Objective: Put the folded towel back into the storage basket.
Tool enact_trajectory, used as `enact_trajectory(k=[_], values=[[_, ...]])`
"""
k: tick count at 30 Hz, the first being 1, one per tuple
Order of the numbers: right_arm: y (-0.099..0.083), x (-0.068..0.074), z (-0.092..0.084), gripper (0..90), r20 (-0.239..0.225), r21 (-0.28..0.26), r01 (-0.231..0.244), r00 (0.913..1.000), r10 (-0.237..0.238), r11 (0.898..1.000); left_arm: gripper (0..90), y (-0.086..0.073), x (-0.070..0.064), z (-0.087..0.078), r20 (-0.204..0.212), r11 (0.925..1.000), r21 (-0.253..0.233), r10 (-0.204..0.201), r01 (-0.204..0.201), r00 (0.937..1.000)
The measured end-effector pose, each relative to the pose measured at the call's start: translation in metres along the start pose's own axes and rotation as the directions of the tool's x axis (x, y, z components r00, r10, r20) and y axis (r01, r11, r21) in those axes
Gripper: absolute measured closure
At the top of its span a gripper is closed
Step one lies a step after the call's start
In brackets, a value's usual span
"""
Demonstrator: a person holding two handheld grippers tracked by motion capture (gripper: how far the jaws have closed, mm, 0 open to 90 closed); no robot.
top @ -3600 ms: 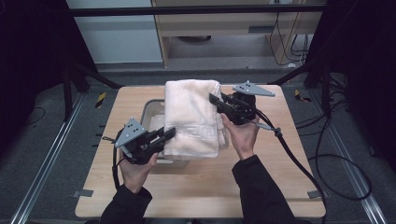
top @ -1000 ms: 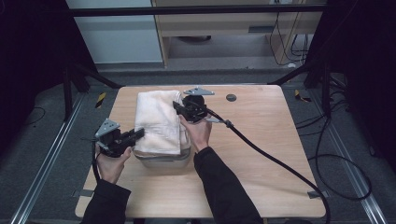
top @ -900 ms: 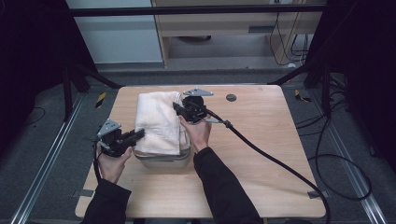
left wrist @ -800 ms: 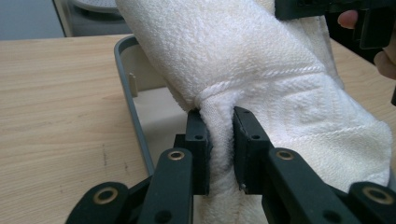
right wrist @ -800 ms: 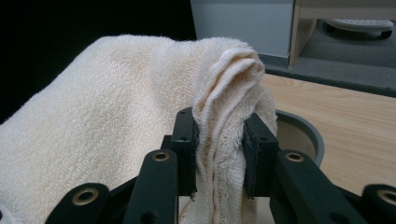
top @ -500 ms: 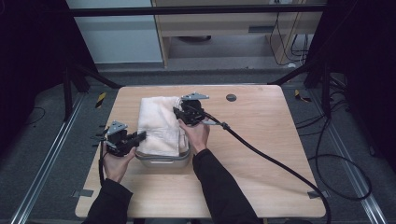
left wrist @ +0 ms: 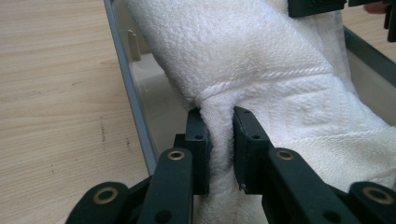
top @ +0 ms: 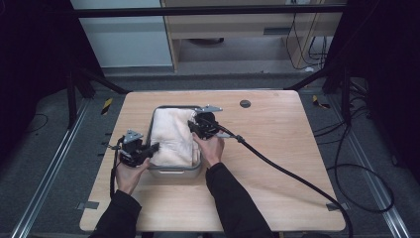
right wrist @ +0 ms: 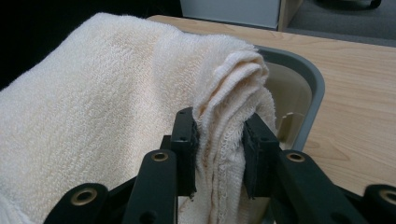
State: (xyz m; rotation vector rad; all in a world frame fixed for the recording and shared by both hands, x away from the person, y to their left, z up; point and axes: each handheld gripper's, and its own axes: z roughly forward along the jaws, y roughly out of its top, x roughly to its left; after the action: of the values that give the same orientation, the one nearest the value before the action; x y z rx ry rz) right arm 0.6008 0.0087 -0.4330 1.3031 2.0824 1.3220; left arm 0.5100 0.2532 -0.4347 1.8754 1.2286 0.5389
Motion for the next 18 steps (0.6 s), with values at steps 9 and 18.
enact_trajectory(k=[9, 18], values=[[-0.0017, 0.0007, 0.0006, 69.1, 0.007, 0.003, 0.011, 0.9999, -0.011, 1.0, 61.4, -0.0004, -0.0019, -0.0009, -0.049, 0.9998, 0.019, -0.009, 0.01, 0.9987], [-0.0039, -0.0006, 0.0038, 50.9, 0.01, 0.04, 0.115, 0.9932, -0.116, 0.993, 53.5, 0.0006, -0.0047, -0.0054, -0.031, 0.9998, -0.021, -0.004, 0.003, 0.9995]])
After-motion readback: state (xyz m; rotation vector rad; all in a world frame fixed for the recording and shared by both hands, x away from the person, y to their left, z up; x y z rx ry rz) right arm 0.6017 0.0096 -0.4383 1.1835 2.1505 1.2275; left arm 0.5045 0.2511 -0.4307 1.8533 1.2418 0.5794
